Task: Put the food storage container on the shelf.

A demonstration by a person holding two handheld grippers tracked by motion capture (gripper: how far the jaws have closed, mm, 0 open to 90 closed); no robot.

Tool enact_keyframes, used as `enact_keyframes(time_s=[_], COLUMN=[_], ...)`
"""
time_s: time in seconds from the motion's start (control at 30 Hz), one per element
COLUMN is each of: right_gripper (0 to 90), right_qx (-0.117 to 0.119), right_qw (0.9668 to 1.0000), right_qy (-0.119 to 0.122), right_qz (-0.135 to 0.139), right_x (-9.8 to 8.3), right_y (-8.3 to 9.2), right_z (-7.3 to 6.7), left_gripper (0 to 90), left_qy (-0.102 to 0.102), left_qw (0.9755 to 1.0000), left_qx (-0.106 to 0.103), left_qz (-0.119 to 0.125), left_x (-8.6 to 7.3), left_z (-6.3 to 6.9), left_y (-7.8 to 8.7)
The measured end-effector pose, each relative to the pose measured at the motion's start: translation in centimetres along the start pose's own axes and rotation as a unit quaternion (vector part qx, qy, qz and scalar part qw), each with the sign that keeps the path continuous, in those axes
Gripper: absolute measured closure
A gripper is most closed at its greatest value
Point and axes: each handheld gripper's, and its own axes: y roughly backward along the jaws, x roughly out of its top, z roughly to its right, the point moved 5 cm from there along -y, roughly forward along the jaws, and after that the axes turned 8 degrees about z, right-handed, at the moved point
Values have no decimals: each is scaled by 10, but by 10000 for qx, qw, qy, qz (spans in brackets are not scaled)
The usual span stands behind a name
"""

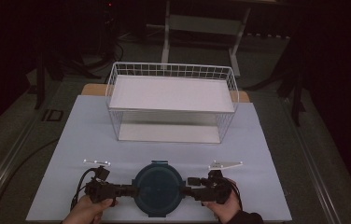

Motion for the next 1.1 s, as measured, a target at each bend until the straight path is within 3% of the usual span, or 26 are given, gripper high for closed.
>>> enact_keyframes(time_s=[0.23, 0.43, 0.73, 0.9, 1.0, 1.1], right_gripper=[533, 542, 550, 553, 552, 552], right_qx=[223, 202, 227, 234, 231, 211], right_qw=[9991, 9985, 9967, 9966, 9975, 9978], right_qy=[-314, -455, -784, -793, -644, -569], right_qz=[-187, -242, -48, 53, 187, 252], right_x=[-6, -9, -11, -10, -2, 4], right_y=[-5, -6, -6, -6, -3, -1], right_z=[0, -1, 1, 0, -4, -4], left_gripper=[578, 579, 578, 578, 577, 577], left_qy=[-108, -178, -206, -370, -573, -646], left_qw=[9999, 9998, 9994, 9987, 9974, 9968], left_qx=[-32, 10, 136, 163, 177, 165], left_qz=[54, 124, 225, 319, 400, 440], left_x=[-4, -5, -7, -4, 2, 6], left_z=[1, 3, 8, 11, 17, 19], left_y=[2, 1, 1, 4, 7, 7])
